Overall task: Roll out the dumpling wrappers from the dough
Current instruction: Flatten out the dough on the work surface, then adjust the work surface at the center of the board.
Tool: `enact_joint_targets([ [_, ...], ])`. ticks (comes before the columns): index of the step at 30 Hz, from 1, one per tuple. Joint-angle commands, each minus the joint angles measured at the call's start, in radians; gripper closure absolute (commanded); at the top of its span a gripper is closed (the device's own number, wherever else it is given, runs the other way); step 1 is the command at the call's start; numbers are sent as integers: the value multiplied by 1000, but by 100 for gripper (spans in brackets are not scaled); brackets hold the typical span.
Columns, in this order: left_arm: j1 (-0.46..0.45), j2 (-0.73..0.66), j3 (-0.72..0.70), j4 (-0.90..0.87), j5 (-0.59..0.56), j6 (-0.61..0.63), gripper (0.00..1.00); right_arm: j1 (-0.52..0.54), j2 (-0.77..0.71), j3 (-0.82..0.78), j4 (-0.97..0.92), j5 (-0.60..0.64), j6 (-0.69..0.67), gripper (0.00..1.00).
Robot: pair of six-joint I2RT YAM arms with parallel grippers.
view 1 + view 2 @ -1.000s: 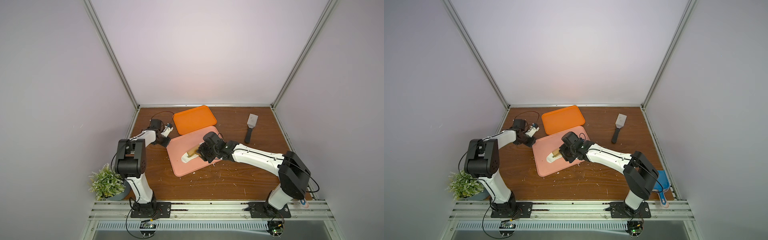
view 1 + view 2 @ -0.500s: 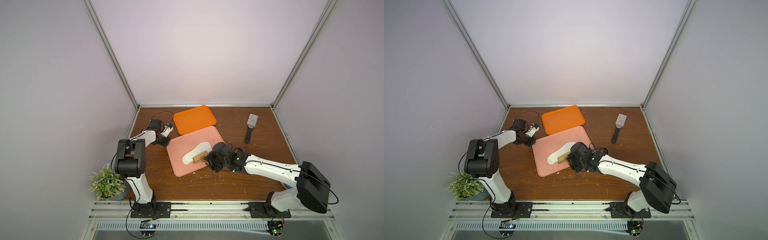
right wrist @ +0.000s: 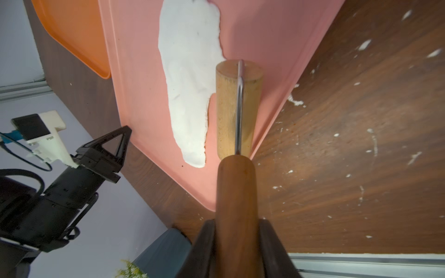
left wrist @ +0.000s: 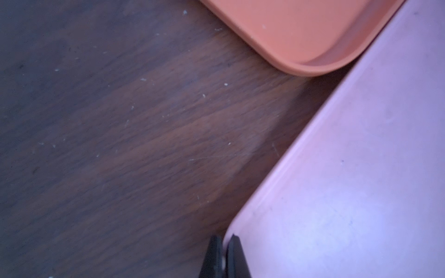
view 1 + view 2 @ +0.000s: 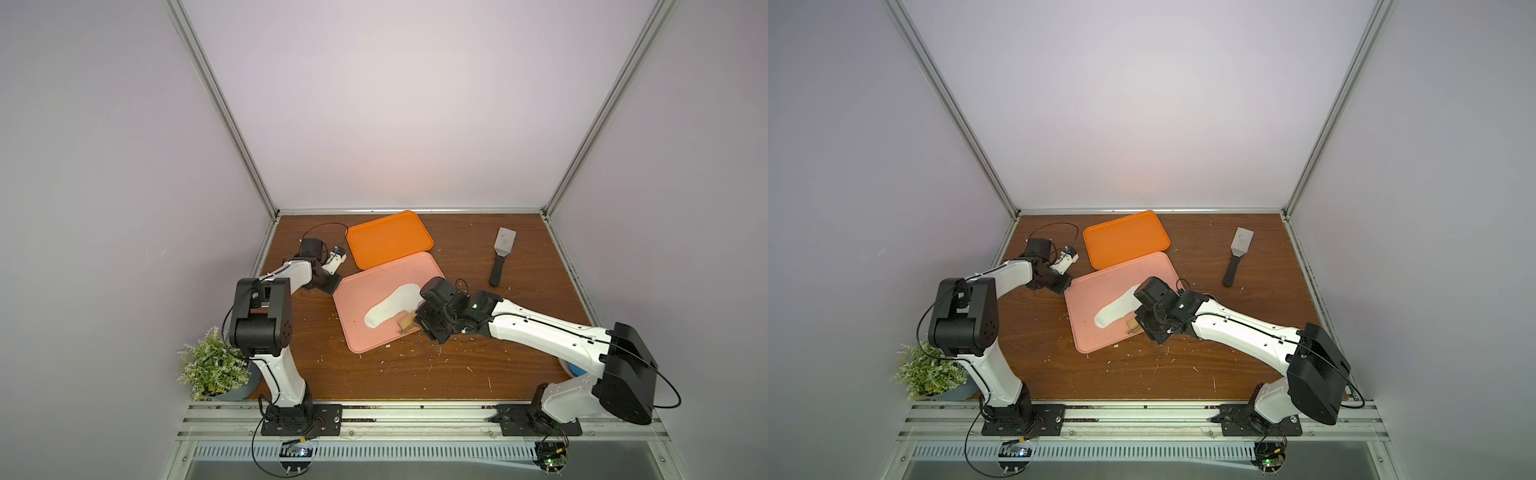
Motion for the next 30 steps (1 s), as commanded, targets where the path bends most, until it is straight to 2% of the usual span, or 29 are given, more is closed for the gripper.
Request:
enact_joint_targets([
  [1,-7,123,-74,-104,-62,-3,100,-6,-88,66,-47,154,-111,100],
  [5,-7,124,-77,-109,-55,11,100,-54,-151,79,47,180,-210,100],
  [9,-21,125,-85,-122,-46,36,100,-109,-206,104,-16,255,-282,100],
  [13,-47,115,-94,-127,-49,57,100,-181,-317,19,-19,300,-307,100],
  [18,-80,120,-85,-144,-49,78,100,-259,-421,-65,-15,277,-383,100],
  [23,-115,121,-72,-171,-39,110,100,-311,-453,-114,-11,216,-444,100],
  [30,-132,129,-49,-215,-15,161,100,-360,-492,-169,7,194,-467,100],
])
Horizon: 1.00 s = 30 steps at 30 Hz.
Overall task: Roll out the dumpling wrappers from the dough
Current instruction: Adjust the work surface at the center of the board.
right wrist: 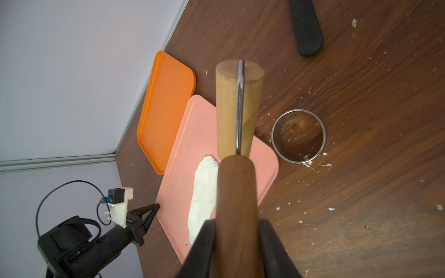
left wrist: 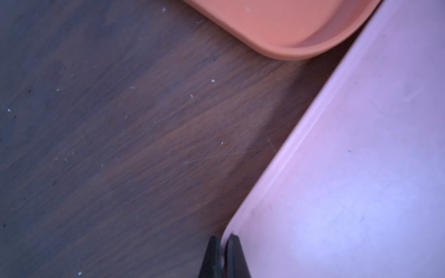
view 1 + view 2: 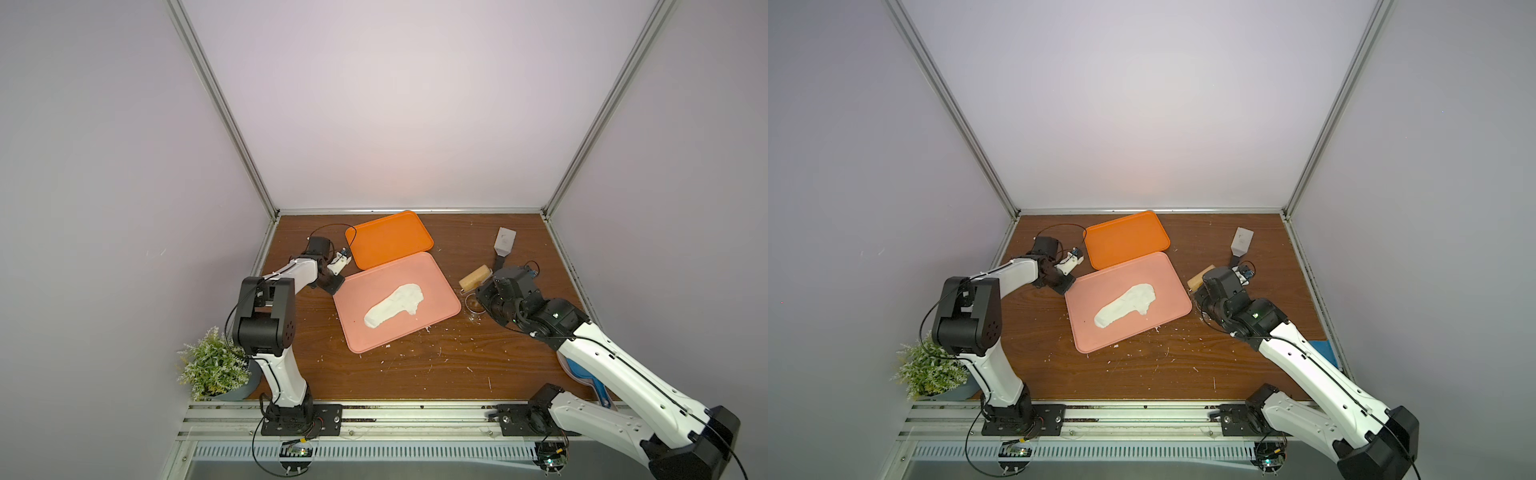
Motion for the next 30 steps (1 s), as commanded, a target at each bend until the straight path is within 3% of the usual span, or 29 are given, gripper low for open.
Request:
enact_joint_targets([
  [1,-75,122,-70,-162,83,66,100,-26,-36,17,55,-3,-52,100],
  [11,-108,129,-47,-176,89,88,98,-117,34,26,117,-146,-138,100],
  [17,-109,51,-25,-177,116,78,61,-210,37,-30,231,-238,-128,100],
  [24,-107,-5,51,-222,114,67,38,-256,84,-4,297,-276,-141,100],
  [30,-110,-147,43,-258,155,38,1,-341,156,-19,417,-353,-123,100],
])
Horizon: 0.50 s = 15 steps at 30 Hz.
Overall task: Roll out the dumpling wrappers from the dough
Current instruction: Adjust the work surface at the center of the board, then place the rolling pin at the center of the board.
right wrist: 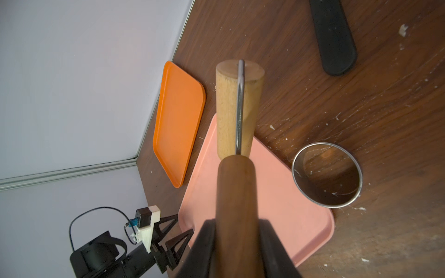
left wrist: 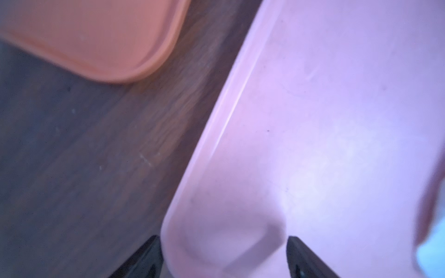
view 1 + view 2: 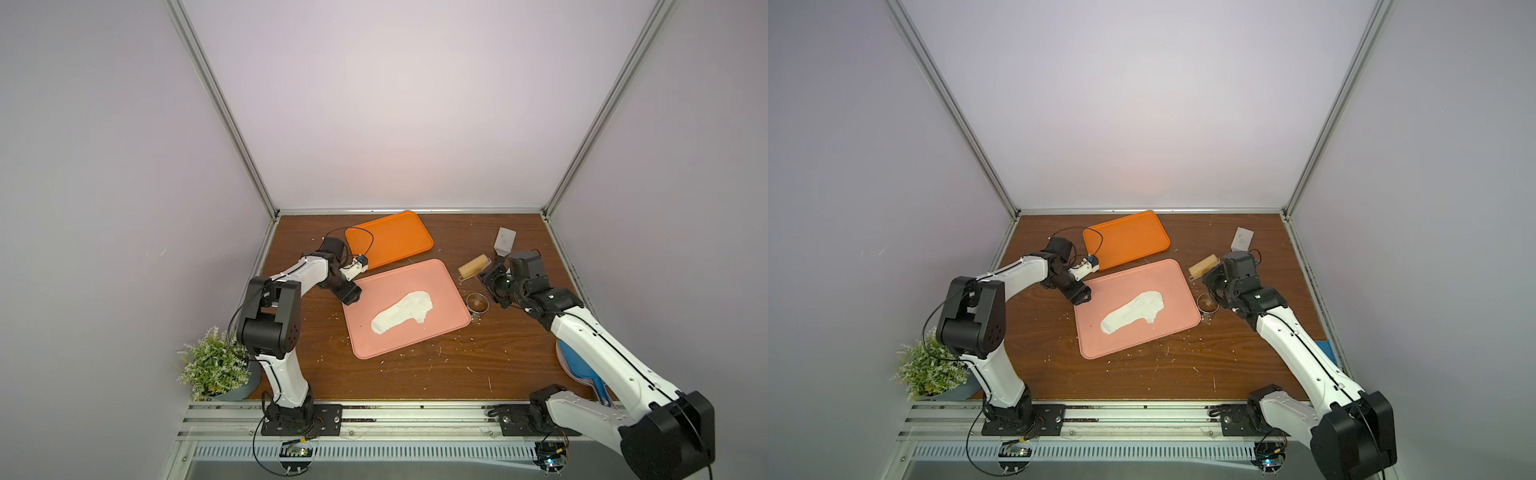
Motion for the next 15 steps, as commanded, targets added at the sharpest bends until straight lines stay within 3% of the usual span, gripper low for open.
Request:
enact_joint_targets([
  [1,-13,-108,-4,-88,59,-25,0,-48,28,22,164,-51,-12,100],
  [6,-18,-234,-53,-87,60,-102,0,-94,113,39,302,-63,10,100],
  [11,-17,-335,-200,-67,112,-149,0,-127,242,79,419,-20,10,100],
  [15,-17,-433,-337,5,132,-157,0,-160,410,155,529,-82,42,100],
])
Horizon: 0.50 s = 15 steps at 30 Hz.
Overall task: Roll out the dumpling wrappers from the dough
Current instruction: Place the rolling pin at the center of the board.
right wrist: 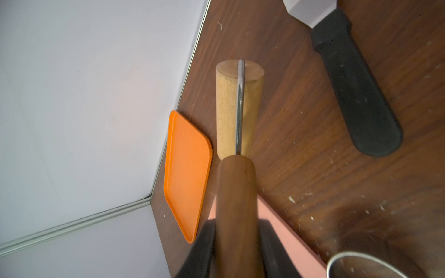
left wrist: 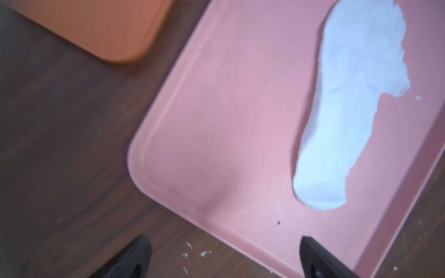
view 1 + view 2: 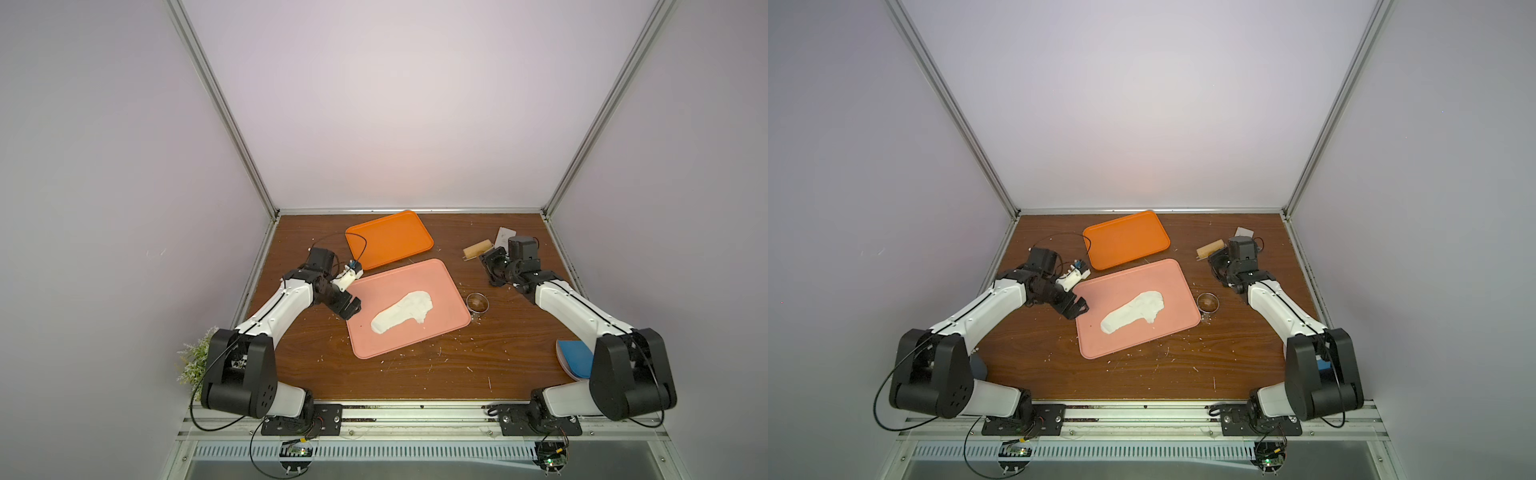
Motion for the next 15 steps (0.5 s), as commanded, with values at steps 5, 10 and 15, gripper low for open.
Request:
enact_joint_targets([
  [5,-10,-137,-146,123,10,-49,0,-24,247,211,267,-69,49,100],
  [10,-9,-157,-164,142,-47,-45,0,-22,388,241,368,-90,129,100],
  [15,-10,-142,-166,137,-48,-46,0,-20,462,249,331,-139,135,93],
])
